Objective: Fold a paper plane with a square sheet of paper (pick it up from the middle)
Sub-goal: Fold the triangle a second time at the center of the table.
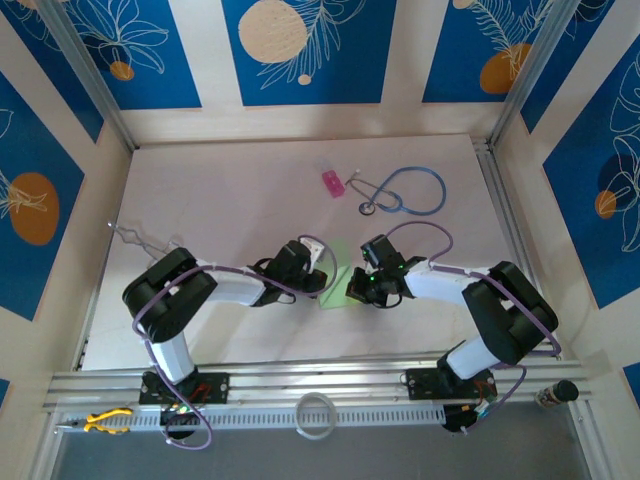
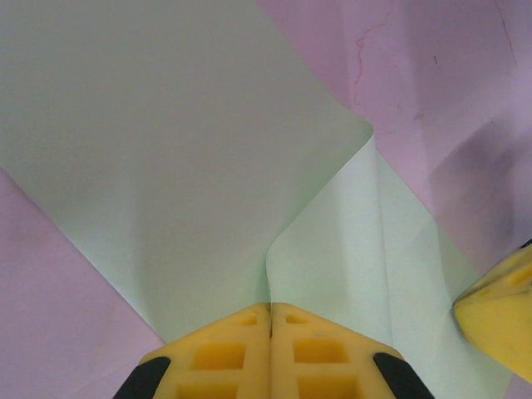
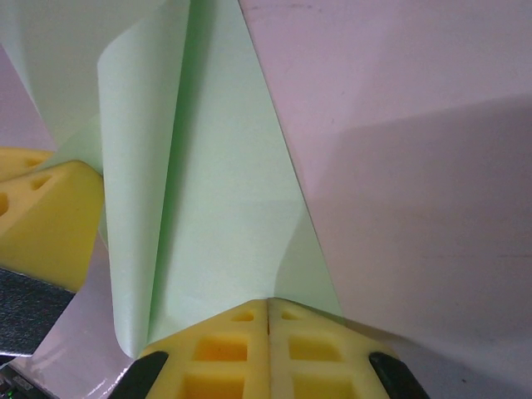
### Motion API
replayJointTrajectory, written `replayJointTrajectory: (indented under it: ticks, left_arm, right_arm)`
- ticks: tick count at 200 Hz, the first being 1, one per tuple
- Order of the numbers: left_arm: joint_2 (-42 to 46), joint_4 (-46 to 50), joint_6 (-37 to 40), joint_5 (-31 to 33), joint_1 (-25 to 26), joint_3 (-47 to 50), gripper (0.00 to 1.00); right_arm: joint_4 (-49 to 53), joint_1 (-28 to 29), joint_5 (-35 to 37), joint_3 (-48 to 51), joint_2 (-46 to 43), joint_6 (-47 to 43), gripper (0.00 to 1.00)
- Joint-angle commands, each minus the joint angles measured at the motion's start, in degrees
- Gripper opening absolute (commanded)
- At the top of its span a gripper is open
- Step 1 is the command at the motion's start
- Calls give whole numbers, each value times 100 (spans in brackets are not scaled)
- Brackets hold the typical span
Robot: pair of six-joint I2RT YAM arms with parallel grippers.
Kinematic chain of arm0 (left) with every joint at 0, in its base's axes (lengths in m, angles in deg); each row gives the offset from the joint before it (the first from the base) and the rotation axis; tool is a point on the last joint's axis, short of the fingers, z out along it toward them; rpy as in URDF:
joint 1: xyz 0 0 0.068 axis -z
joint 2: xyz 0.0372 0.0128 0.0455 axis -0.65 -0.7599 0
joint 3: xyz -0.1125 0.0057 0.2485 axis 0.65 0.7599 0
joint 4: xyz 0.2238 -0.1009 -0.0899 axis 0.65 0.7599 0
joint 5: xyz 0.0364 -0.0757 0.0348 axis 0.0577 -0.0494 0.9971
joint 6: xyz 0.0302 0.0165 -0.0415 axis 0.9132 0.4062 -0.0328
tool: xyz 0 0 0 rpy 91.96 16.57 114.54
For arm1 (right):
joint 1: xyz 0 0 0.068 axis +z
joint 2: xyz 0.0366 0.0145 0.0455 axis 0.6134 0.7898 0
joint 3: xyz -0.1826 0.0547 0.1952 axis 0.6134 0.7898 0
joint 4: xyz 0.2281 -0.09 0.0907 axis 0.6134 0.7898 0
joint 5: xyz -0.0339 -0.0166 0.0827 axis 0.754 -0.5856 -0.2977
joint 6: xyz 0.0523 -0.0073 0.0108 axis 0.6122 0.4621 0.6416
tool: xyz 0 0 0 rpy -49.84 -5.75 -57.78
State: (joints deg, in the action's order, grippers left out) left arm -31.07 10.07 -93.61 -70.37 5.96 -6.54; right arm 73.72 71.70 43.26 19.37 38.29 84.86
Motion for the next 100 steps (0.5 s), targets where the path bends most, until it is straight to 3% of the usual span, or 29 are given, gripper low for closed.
replayJointTrajectory:
  ticks: [1,51,100]
  left_arm:
    - [-127,63,-83,-44,-137,130,6]
    - [-148,45,-110,-155,-162,147,6]
    - [-211,37,-109,-259,-194,99,6]
  right_arm:
    - [240,-36,-157,64,-245,19,3]
    - [-446,-204,-620,250,-787,312,3]
    - [-1275,-215,-1100,133,-212,561,0]
